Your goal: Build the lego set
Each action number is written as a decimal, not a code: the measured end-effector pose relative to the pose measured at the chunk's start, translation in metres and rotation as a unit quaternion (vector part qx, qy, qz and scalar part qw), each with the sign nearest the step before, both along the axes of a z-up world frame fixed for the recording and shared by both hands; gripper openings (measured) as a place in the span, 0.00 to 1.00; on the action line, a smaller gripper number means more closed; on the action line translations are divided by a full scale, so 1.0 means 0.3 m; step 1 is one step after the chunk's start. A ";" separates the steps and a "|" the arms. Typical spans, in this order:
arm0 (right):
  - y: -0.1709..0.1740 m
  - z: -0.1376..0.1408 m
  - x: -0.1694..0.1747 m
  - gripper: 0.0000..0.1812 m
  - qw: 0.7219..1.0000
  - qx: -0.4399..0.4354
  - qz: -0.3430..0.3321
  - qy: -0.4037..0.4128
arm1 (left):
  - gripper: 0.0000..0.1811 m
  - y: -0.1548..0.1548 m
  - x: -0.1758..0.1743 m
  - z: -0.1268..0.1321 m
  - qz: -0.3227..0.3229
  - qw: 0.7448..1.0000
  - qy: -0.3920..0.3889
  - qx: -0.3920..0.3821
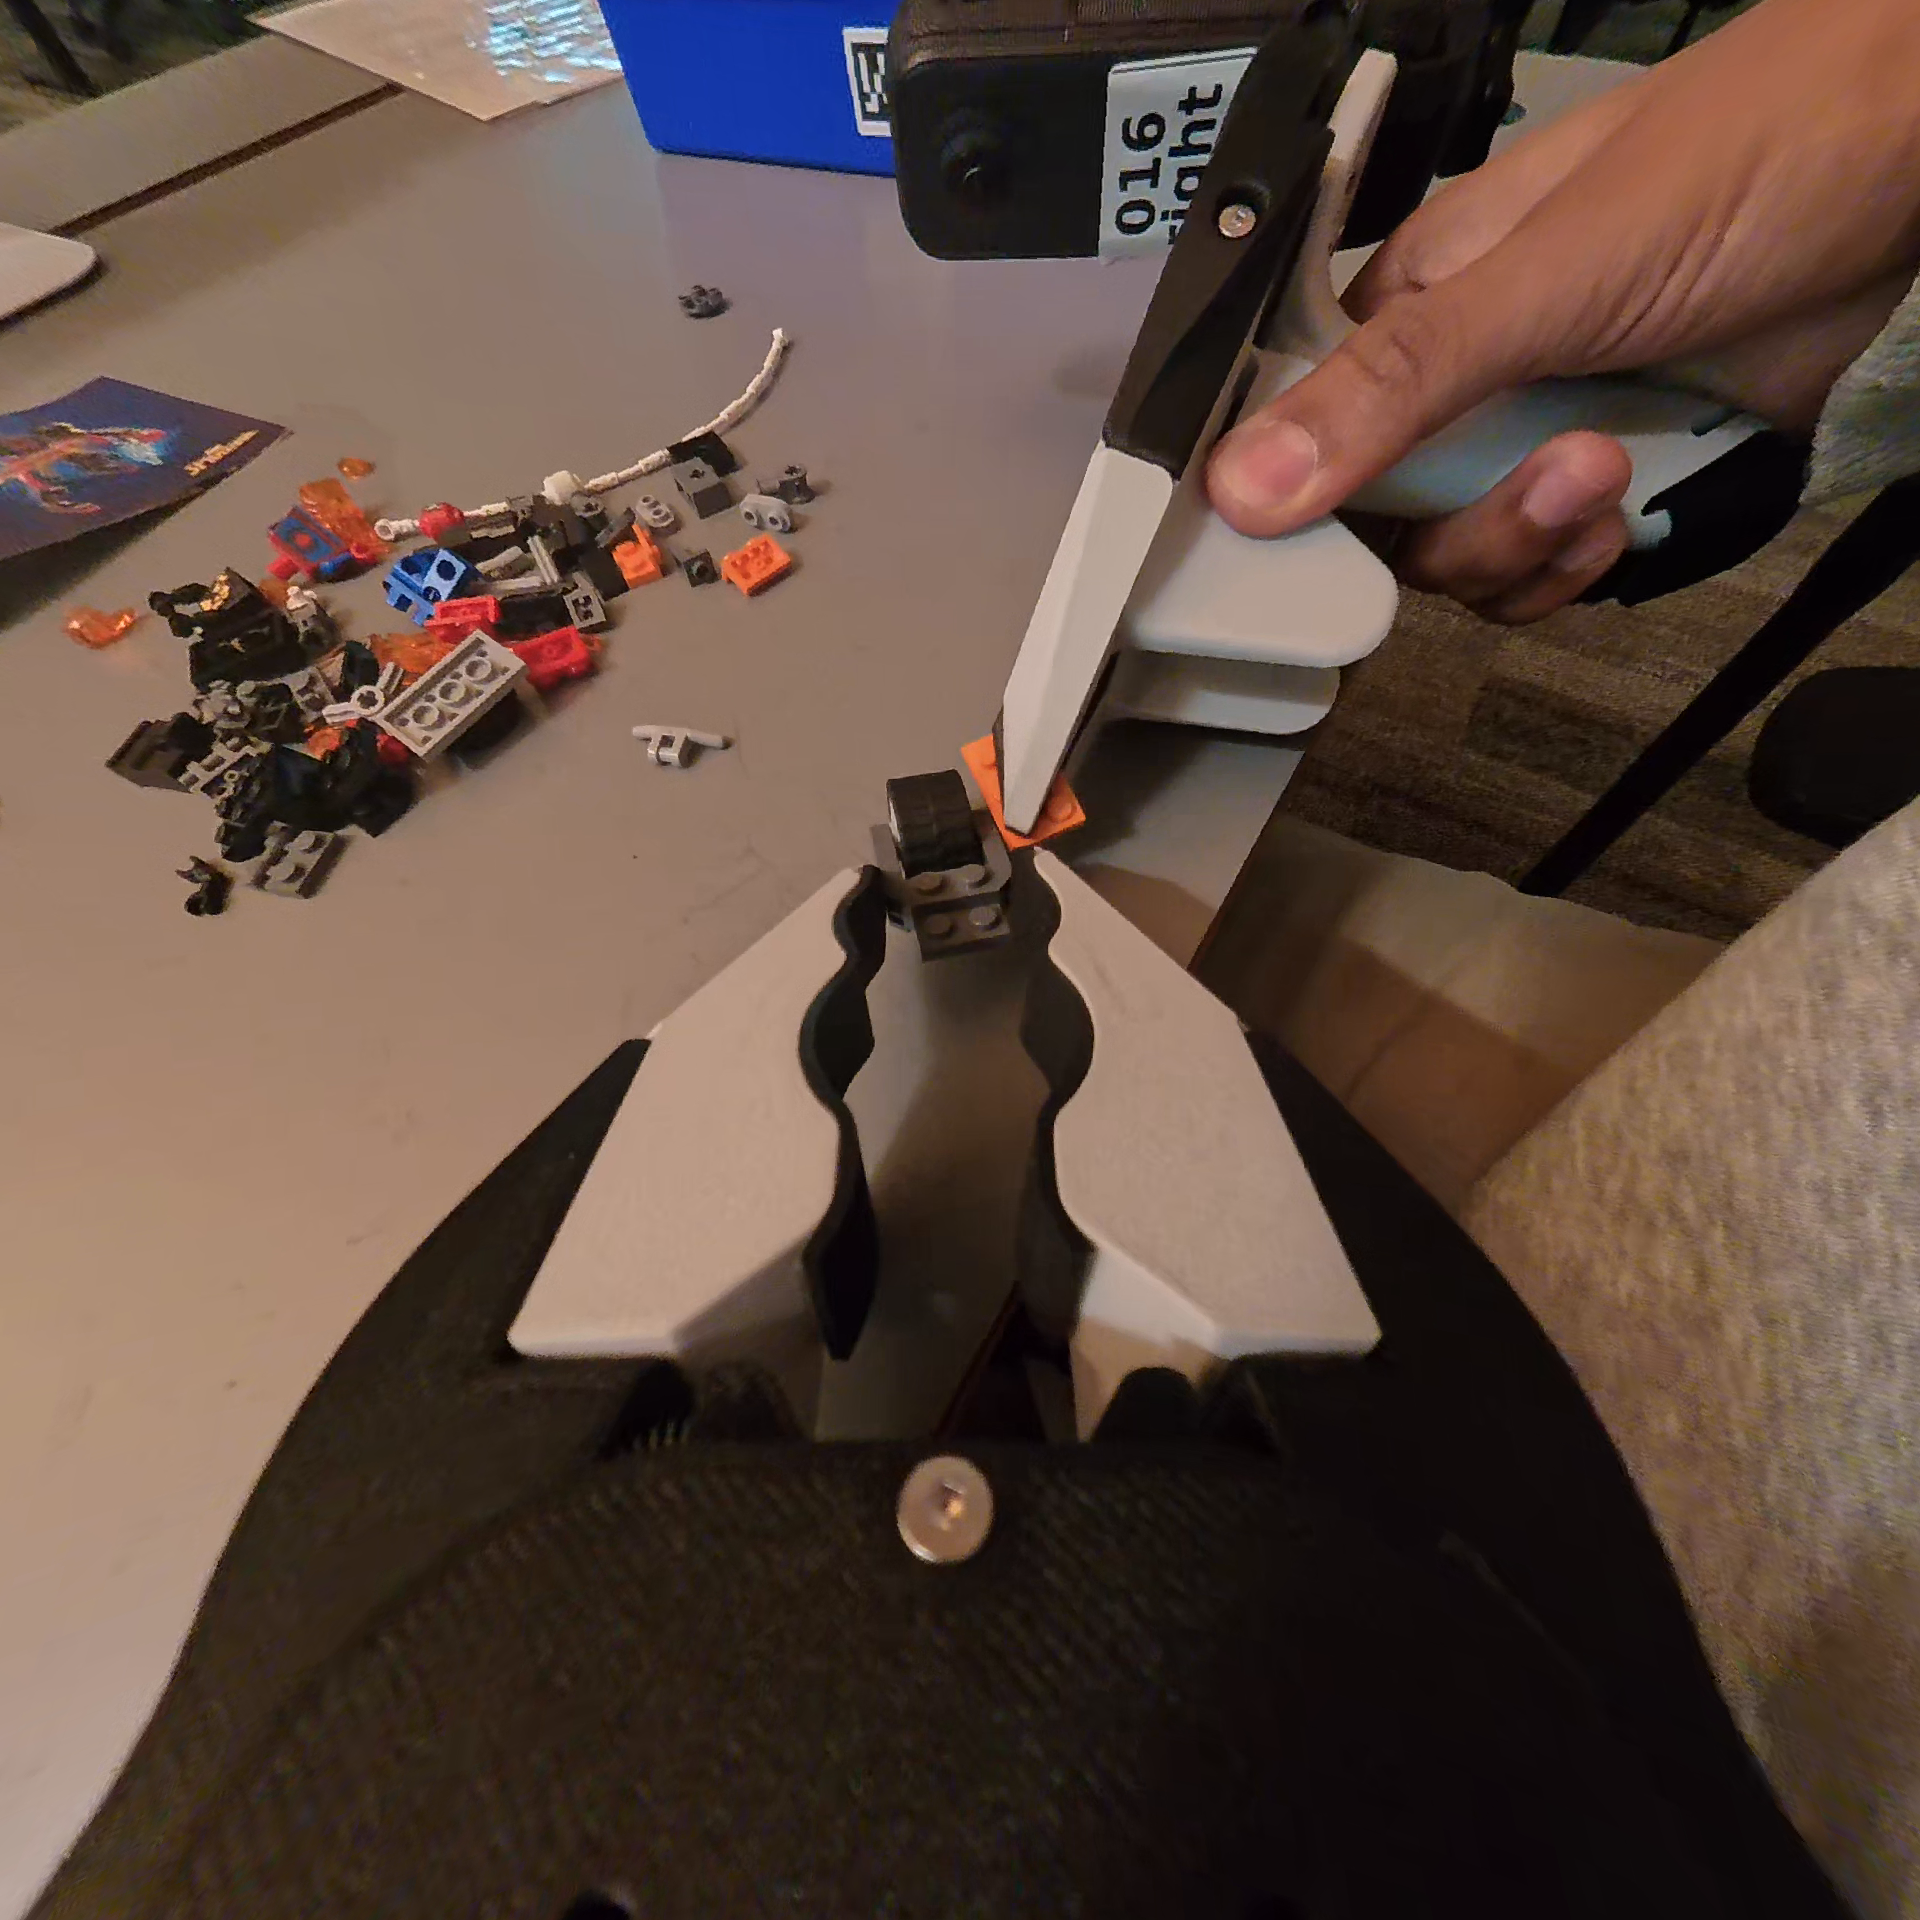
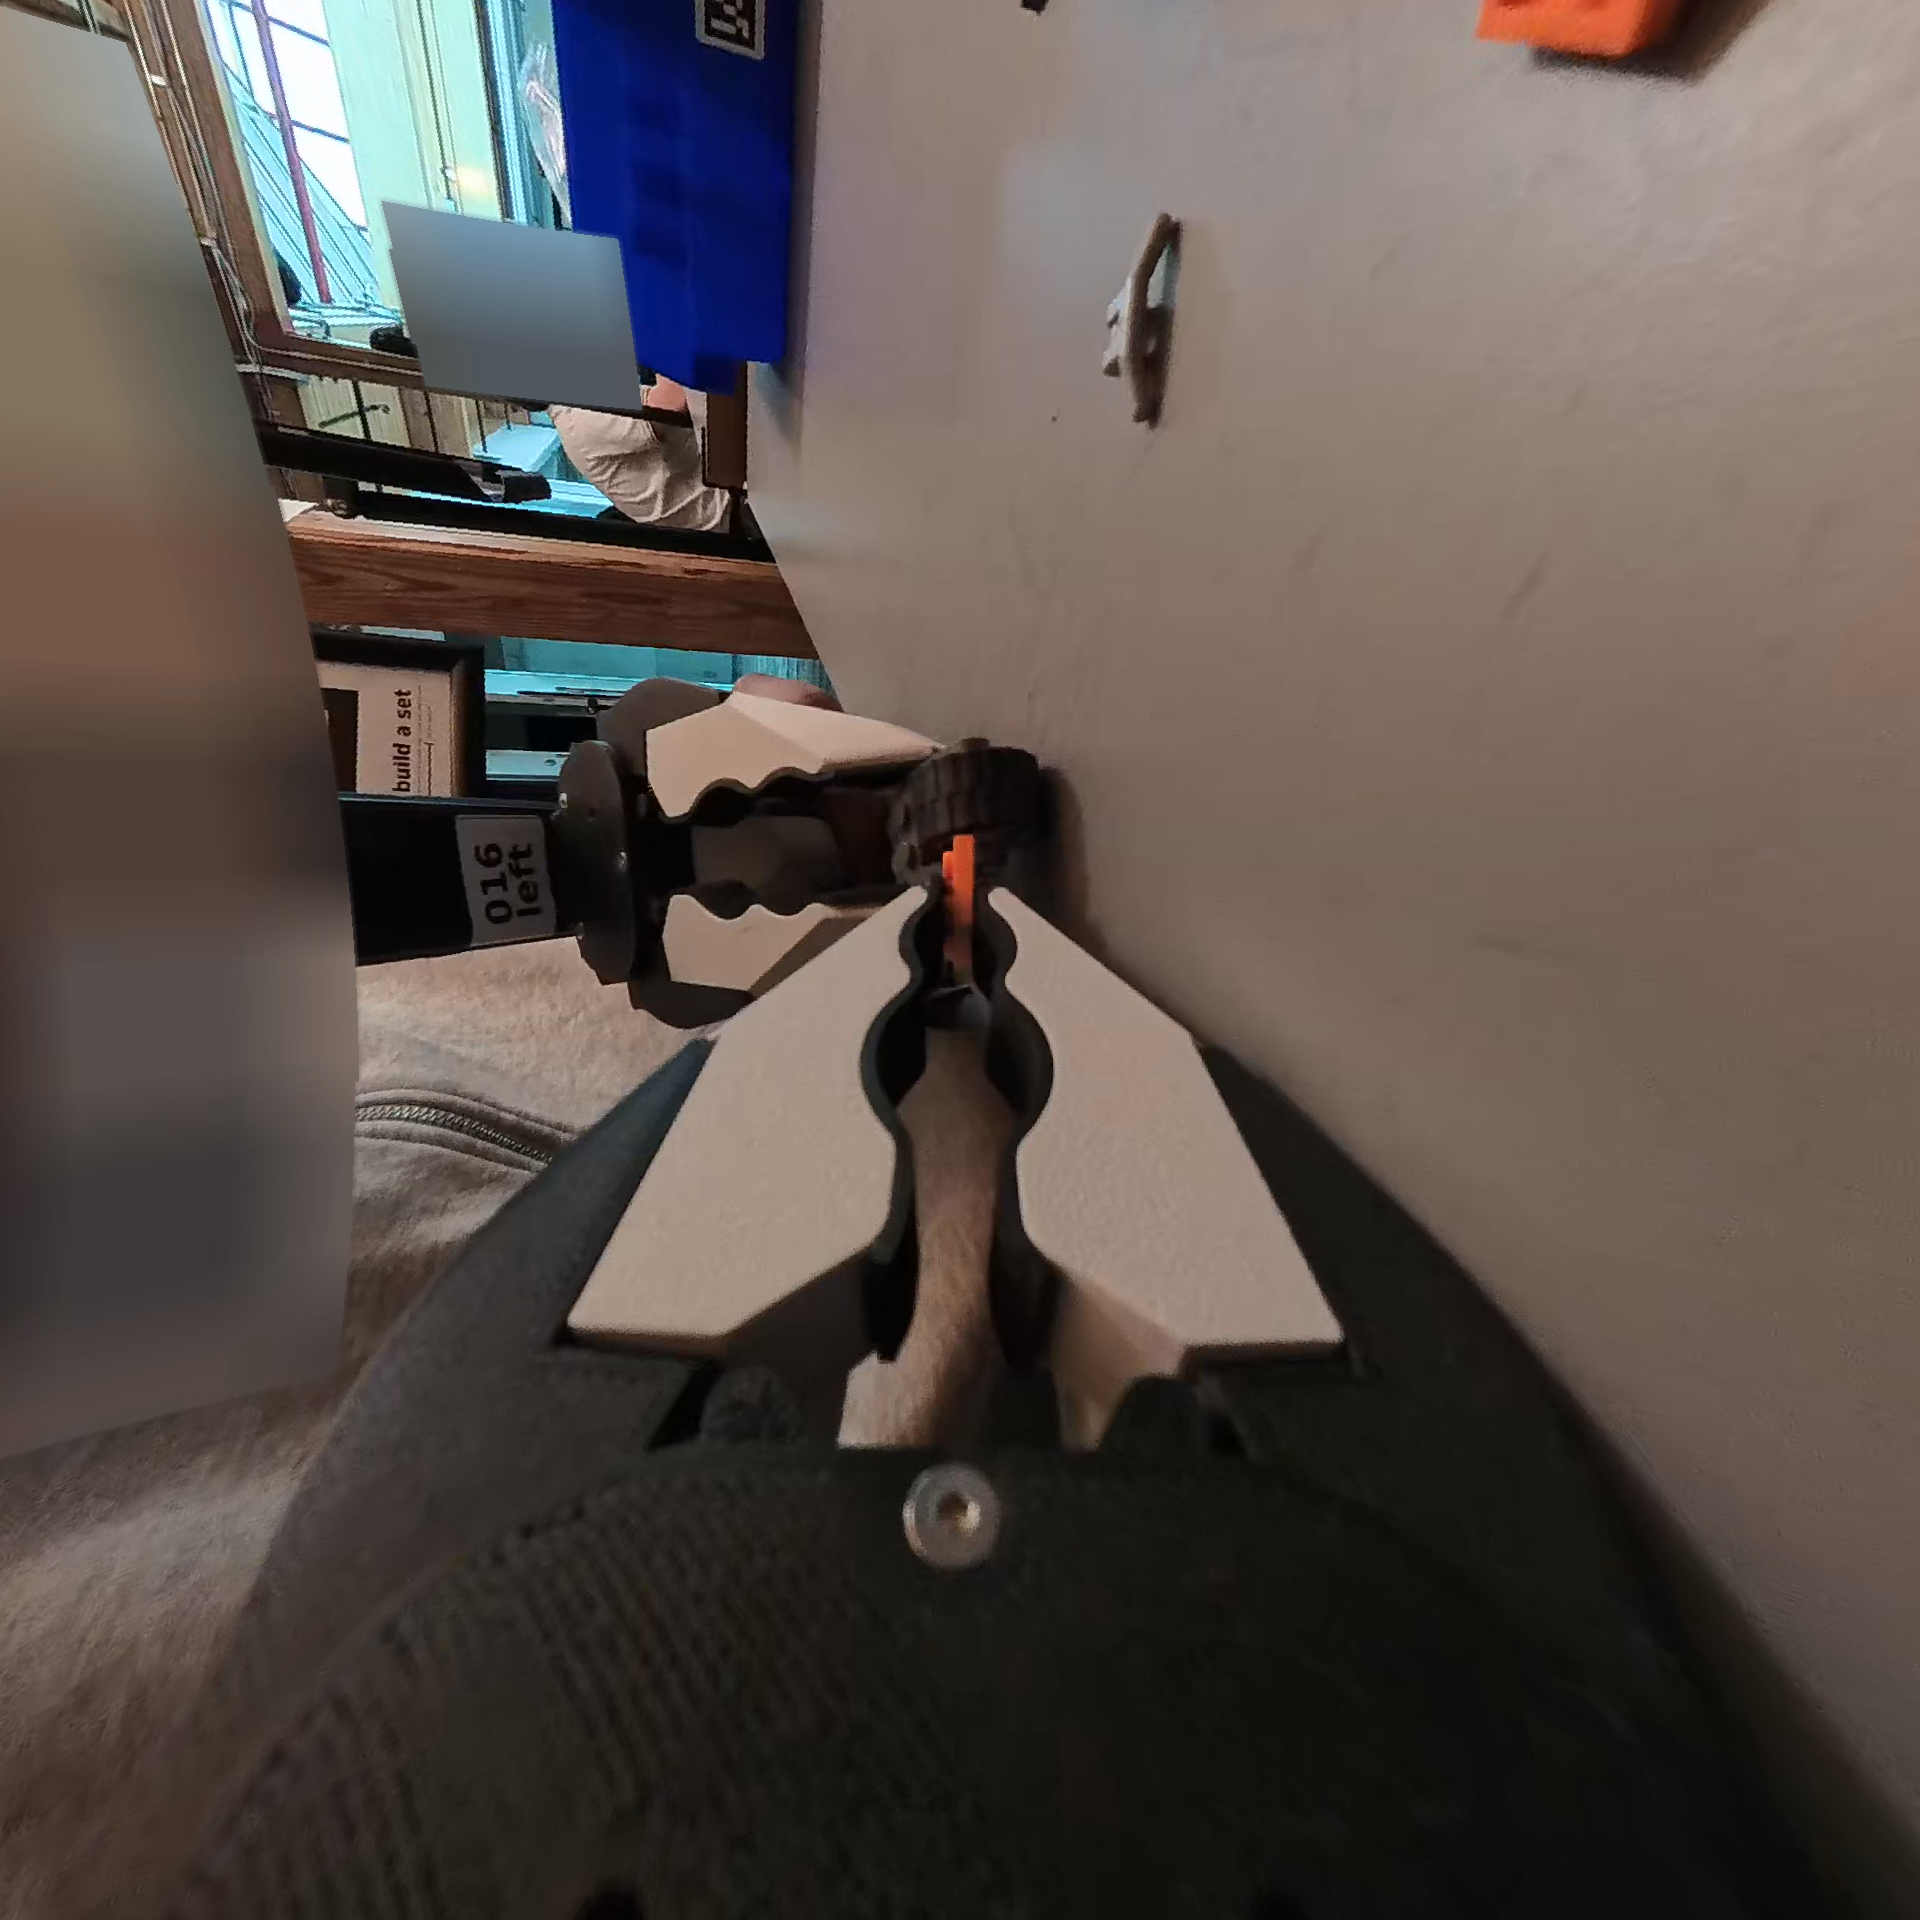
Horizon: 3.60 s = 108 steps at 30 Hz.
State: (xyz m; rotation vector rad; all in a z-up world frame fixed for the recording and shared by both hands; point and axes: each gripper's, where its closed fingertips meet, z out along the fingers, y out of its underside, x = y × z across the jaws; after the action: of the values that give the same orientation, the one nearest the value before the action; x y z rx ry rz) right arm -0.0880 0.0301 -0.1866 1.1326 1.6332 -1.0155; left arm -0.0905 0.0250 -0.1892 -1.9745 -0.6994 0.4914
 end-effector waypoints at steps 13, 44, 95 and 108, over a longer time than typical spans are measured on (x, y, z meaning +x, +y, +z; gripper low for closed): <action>0.004 -0.010 0.009 0.02 0.997 0.033 0.026 -0.059 | 0.14 0.002 0.005 0.001 0.003 1.000 0.014 -0.004; -0.035 0.040 -0.016 0.01 0.997 -0.030 -0.017 -0.076 | 0.15 -0.052 -0.017 0.015 0.031 0.999 0.010 0.032; 0.001 0.058 -0.136 0.21 0.956 0.085 0.021 0.280 | 0.14 -0.148 -0.059 0.047 0.078 0.974 -0.117 0.178; -0.100 0.126 0.002 0.11 0.650 0.115 -0.097 0.745 | 0.14 -0.143 -0.029 0.055 0.025 0.938 -0.225 0.262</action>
State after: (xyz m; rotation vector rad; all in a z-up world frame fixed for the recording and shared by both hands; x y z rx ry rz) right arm -0.0875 0.0000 -0.1487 0.4165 2.9683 -2.2430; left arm -0.0992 -0.0178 -0.1727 -1.5626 -1.0436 -0.1305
